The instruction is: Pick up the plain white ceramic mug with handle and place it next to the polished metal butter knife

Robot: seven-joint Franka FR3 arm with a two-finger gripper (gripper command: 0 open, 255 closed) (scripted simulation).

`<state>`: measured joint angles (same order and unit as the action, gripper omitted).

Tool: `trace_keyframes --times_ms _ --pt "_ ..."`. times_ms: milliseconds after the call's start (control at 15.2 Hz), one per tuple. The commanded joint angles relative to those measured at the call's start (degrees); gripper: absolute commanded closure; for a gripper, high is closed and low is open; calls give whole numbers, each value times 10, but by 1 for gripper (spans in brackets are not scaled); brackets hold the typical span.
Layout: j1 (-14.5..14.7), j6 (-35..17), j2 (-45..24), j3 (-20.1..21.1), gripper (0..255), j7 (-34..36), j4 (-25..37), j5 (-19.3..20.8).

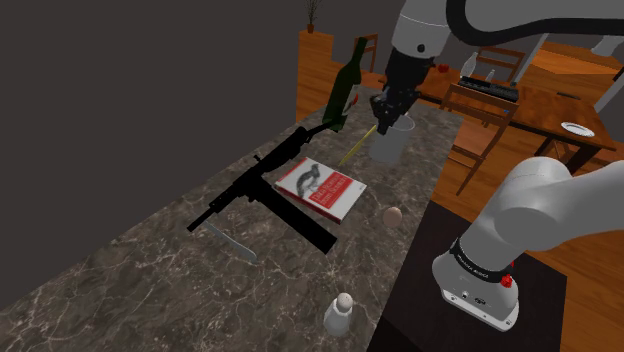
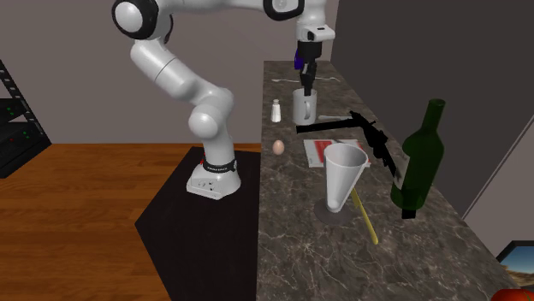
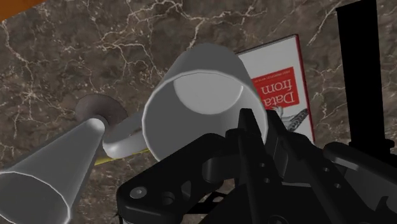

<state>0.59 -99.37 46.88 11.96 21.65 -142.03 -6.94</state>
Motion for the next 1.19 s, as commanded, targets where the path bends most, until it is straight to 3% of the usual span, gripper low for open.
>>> trace_keyframes --times_ms 0,594,1122 --pt "9 -5 -12 27 255 29 9 -16" --pt "25 -28 -114 149 255 154 101 -58" --pt "10 -45 -243 267 255 278 223 -39"
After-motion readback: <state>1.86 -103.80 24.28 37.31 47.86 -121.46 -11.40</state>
